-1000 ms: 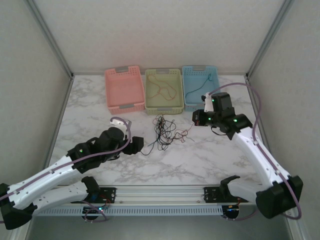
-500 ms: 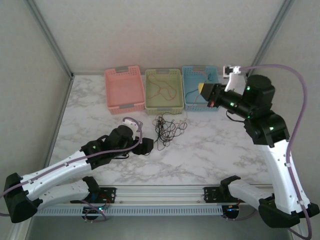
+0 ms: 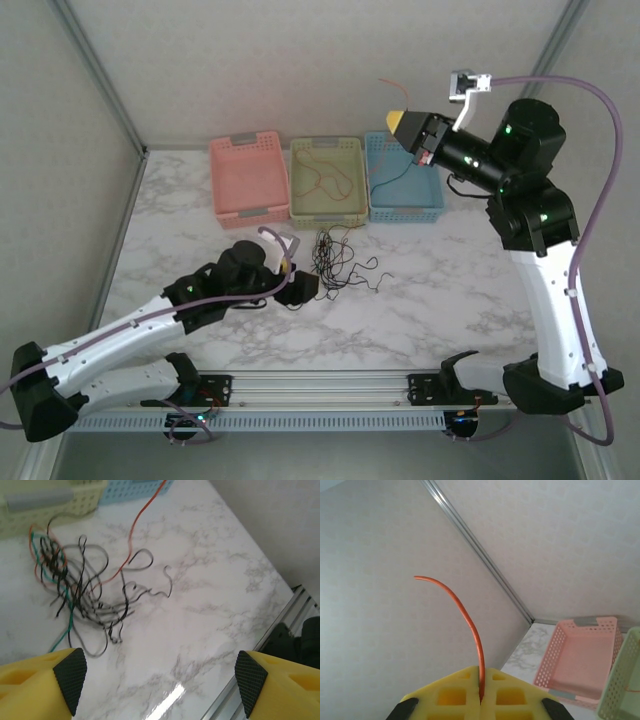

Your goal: Untangle the cables

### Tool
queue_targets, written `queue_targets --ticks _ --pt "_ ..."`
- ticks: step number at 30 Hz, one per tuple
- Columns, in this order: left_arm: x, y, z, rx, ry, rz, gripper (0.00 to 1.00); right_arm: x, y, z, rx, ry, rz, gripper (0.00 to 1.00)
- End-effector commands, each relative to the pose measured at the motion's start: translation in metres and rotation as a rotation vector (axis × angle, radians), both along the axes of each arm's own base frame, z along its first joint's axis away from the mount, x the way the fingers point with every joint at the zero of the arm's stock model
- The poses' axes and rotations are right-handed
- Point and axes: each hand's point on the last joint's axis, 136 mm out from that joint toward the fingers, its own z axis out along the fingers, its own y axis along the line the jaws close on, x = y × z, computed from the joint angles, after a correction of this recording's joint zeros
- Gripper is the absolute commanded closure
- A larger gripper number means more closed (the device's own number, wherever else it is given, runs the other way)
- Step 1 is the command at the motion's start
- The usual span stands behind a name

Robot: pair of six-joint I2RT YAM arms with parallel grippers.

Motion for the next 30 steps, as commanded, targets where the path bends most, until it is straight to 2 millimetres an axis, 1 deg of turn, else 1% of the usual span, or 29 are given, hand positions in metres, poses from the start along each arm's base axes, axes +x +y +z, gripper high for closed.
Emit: queue_targets --ticks 1,3,7,11,15,16,18,20,23,25,27,28,30 --pt "0.016 -0.018 0.060 -0.013 -0.203 -0.066 0.20 -0.014 0.003 0.024 0.061 -0.027 0.052 1.00" --pt "0.028 -0.025 0.075 0.006 -0.283 -0.068 0.21 -0.013 0.003 0.024 0.068 -0.016 0.050 1.00" --pt "0.042 -0.050 0.094 -0.021 -0.439 -0.119 0.20 -0.013 0.004 0.023 0.077 0.003 0.053 1.00" --pt "0.054 -0.077 0.100 -0.021 -0.503 -0.175 0.22 -0.013 0.005 0.023 0.079 0.014 0.062 1.00" --pt "0.075 -0.090 0.108 -0.015 -0.551 -0.135 0.24 -0.017 0.005 0.021 0.073 0.020 0.068 1.00" --pt "0.078 -0.095 0.110 -0.029 -0.558 -0.140 0.24 -0.017 0.005 0.018 0.070 0.025 0.068 1.00" --pt "0.079 -0.106 0.111 -0.044 -0.545 -0.167 0.27 -0.018 0.004 0.016 0.066 0.029 0.065 1.00" --pt "0.080 -0.115 0.106 -0.041 -0.512 -0.200 0.36 -0.018 0.003 0.013 0.059 0.031 0.058 1.00" --pt "0.076 -0.117 0.102 -0.058 -0.494 -0.217 0.58 -0.018 0.001 0.010 0.044 0.037 0.049 1.00" --pt "0.072 -0.111 0.103 -0.072 -0.492 -0.206 0.80 -0.018 0.000 0.006 0.031 0.036 0.038 1.00" --pt "0.070 -0.102 0.105 -0.075 -0.494 -0.181 0.96 -0.016 -0.002 0.000 0.015 0.039 0.021 1.00" --pt "0.068 -0.096 0.108 -0.076 -0.496 -0.165 1.00 -0.015 -0.003 -0.004 0.007 0.042 0.010 1.00" --pt "0.065 -0.086 0.118 -0.078 -0.501 -0.147 1.00 -0.013 -0.005 -0.013 -0.007 0.051 -0.006 1.00"
